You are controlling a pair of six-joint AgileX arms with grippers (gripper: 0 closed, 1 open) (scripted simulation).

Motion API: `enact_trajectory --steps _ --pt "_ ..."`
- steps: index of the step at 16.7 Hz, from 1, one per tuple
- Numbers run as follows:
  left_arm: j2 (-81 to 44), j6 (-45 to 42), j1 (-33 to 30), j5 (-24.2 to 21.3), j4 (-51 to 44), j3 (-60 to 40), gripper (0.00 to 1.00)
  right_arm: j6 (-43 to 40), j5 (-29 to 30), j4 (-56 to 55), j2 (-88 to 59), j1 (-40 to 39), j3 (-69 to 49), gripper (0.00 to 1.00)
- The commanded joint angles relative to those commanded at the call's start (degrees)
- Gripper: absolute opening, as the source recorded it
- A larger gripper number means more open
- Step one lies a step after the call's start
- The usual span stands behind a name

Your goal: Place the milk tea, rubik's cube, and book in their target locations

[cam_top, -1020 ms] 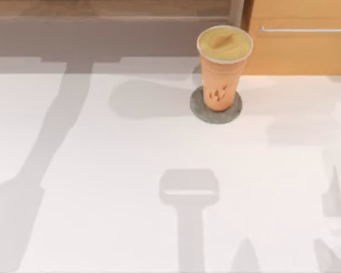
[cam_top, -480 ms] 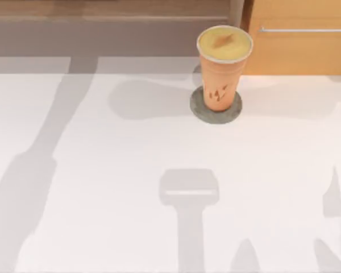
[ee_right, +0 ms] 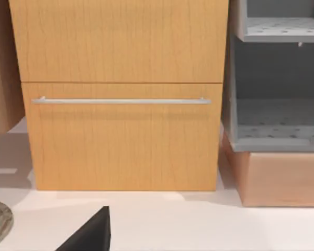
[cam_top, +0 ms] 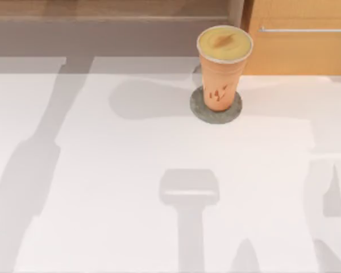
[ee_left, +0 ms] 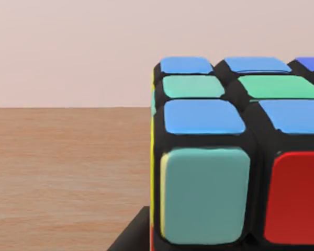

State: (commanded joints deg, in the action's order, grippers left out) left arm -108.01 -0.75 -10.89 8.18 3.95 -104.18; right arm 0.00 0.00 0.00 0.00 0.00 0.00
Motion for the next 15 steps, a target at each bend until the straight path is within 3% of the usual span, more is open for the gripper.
enact_trajectory --steps 2,15 --pt "0.0 0.0 0.0 0.0 0.0 0.0 0.0 0.0 0.0 0.0 0.0 0.0 0.0 1.0" --pt "0.0 0.0 0.0 0.0 0.0 0.0 0.98 0.0 0.0 0.0 0.0 0.0 0.0 1.0"
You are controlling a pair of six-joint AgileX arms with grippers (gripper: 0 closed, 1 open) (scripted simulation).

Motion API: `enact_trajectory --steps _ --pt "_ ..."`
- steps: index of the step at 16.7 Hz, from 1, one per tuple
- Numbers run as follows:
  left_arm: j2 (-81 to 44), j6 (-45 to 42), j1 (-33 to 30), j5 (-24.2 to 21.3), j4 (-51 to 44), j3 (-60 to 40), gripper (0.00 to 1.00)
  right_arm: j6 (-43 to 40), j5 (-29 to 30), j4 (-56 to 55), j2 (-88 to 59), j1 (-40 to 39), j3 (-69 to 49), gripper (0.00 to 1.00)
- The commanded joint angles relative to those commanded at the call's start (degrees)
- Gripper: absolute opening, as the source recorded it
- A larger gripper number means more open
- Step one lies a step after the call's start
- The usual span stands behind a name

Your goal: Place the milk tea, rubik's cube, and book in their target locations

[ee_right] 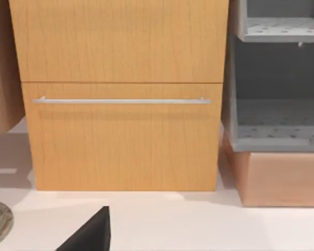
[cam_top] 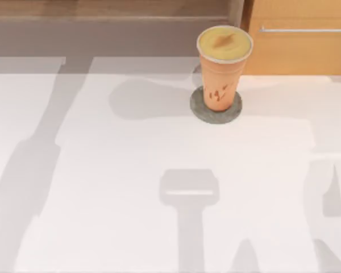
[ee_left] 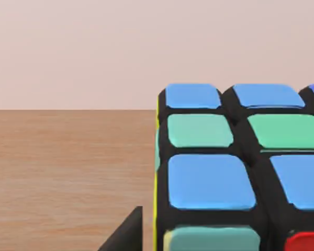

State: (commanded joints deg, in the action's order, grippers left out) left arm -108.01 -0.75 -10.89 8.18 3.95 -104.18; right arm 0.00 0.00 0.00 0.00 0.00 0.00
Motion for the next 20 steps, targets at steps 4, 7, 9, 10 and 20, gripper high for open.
enact_trajectory --steps 4,7,9,10,20 --pt "0.0 0.0 0.0 0.0 0.0 0.0 1.0 0.0 0.0 0.0 0.0 0.0 0.0 1.0" --pt "0.0 0.0 0.0 0.0 0.0 0.0 1.0 0.0 0.0 0.0 0.0 0.0 0.0 1.0" --pt "0.05 -0.01 -0.13 0.0 0.0 0.02 1.0 0.0 0.0 0.0 0.0 0.0 0.0 1.0" --pt "0.25 0.0 -0.13 0.03 0.05 0.23 1.0 0.0 0.0 0.0 0.0 0.0 0.0 1.0" --pt "6.97 -0.04 -0.77 0.75 1.85 8.77 1.0 0.0 0.0 0.0 0.0 0.0 0.0 1.0"
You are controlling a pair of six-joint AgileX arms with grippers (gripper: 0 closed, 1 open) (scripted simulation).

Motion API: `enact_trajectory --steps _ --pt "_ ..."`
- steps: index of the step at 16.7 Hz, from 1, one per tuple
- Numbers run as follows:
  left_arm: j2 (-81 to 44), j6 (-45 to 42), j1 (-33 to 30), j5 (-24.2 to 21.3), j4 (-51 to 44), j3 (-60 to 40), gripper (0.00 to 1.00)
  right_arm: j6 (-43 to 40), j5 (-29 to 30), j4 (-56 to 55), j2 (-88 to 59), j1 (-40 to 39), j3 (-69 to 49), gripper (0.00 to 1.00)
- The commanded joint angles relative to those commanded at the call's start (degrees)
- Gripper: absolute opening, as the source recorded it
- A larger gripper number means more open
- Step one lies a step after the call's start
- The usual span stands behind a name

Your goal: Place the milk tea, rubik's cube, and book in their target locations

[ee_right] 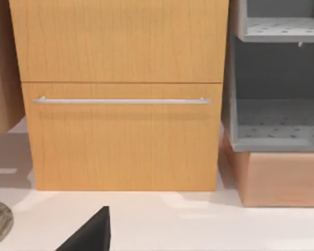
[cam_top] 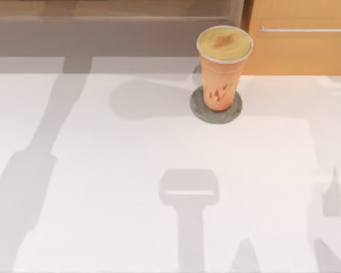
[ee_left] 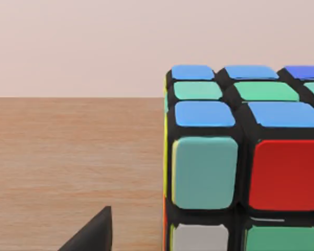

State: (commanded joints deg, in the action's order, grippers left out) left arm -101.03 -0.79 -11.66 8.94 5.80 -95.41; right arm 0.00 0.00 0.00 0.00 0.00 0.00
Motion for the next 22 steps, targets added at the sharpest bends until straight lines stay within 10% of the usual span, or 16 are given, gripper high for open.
enact_trajectory --steps 9,22 --pt "14.93 0.58 2.06 -1.27 -0.3 13.09 1.0 0.0 0.0 0.0 0.0 0.0 0.0 1.0" --pt "80.97 -0.09 9.05 -7.03 -5.41 76.44 1.0 0.0 0.0 0.0 0.0 0.0 0.0 1.0"
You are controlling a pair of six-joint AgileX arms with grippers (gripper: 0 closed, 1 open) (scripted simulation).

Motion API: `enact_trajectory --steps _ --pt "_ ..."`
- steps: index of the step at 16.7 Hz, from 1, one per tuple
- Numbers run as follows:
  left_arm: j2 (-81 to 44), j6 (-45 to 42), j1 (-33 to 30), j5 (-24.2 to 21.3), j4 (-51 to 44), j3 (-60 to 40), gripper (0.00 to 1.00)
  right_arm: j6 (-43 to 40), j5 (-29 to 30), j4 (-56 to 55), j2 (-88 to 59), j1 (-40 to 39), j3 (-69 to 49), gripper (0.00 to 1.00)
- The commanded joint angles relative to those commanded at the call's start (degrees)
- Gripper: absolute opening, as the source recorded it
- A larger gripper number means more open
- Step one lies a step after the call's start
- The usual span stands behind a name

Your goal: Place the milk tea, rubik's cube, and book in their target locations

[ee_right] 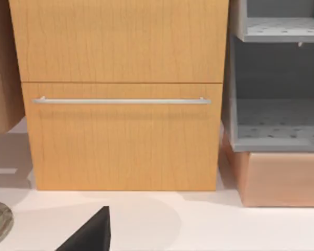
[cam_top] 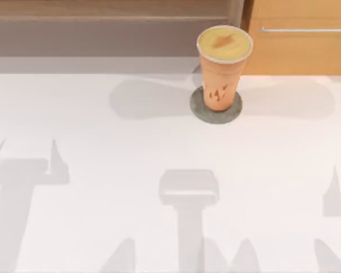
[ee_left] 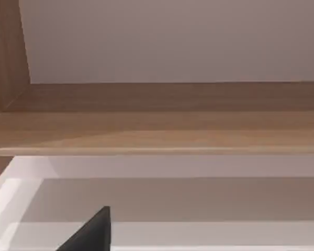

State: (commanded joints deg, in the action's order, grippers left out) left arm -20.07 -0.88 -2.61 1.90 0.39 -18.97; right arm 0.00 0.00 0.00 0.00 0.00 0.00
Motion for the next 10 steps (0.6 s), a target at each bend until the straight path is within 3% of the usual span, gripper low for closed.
enact_trajectory --steps 5,10 --pt "17.09 0.65 2.17 -1.58 -0.43 16.03 1.0 0.0 0.0 0.0 0.0 0.0 0.0 1.0" --pt "20.07 0.88 2.61 -1.9 -0.39 18.97 1.0 0.0 0.0 0.0 0.0 0.0 0.0 1.0"
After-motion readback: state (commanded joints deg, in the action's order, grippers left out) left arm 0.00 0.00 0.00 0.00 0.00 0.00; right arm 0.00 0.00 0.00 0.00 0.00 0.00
